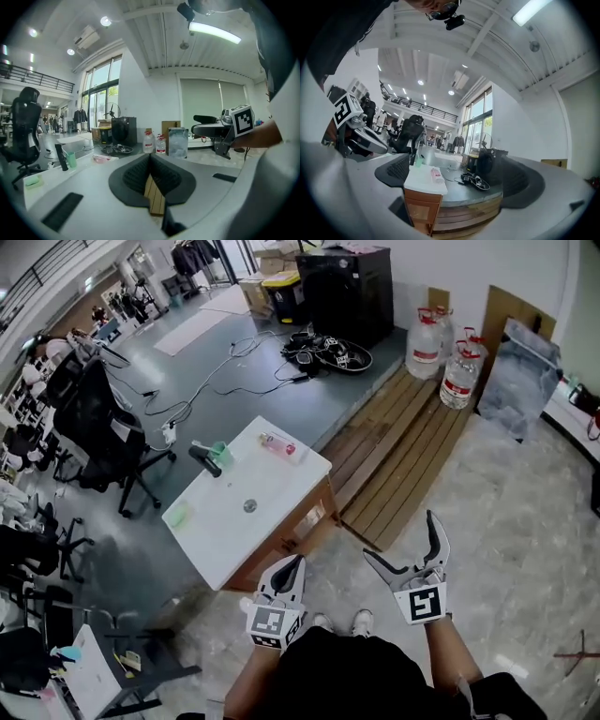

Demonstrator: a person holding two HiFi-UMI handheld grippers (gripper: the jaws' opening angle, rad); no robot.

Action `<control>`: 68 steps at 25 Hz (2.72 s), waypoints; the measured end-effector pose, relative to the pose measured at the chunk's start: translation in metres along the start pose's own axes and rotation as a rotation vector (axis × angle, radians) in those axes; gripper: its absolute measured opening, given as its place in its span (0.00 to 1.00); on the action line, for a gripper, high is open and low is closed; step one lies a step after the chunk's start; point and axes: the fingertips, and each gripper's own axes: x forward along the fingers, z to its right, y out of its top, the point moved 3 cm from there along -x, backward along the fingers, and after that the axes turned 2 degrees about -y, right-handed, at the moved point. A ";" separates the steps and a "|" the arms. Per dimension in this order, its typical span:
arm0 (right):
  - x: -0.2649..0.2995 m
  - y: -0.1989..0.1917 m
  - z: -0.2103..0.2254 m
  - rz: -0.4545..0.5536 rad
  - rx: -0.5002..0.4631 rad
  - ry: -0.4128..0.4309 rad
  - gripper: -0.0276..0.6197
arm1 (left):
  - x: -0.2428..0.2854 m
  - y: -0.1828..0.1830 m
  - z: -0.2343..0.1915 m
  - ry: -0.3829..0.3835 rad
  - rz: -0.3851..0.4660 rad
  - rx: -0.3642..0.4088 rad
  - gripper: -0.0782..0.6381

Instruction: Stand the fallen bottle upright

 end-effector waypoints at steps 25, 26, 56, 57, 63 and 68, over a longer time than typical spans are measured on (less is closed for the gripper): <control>0.301 -0.055 -0.137 -0.196 0.009 0.310 0.97 | 0.020 -0.001 -0.282 0.217 0.077 -0.084 0.13; 0.312 -0.056 -0.142 -0.201 0.002 0.315 0.97 | 0.020 -0.001 -0.292 0.223 0.080 -0.088 0.13; 0.539 -0.212 -0.180 -0.764 -0.114 0.572 0.97 | 0.057 -0.020 -0.442 0.478 0.031 -0.166 0.13; 0.543 -0.221 -0.180 -0.825 -0.112 0.591 0.97 | 0.060 -0.018 -0.444 0.486 0.033 -0.168 0.13; 0.565 -0.274 -0.188 -1.153 -0.133 0.646 0.87 | 0.063 -0.019 -0.454 0.528 0.028 -0.183 0.13; 0.580 -0.308 -0.194 -1.356 -0.151 0.662 0.77 | 0.056 -0.028 -0.456 0.563 0.010 -0.208 0.13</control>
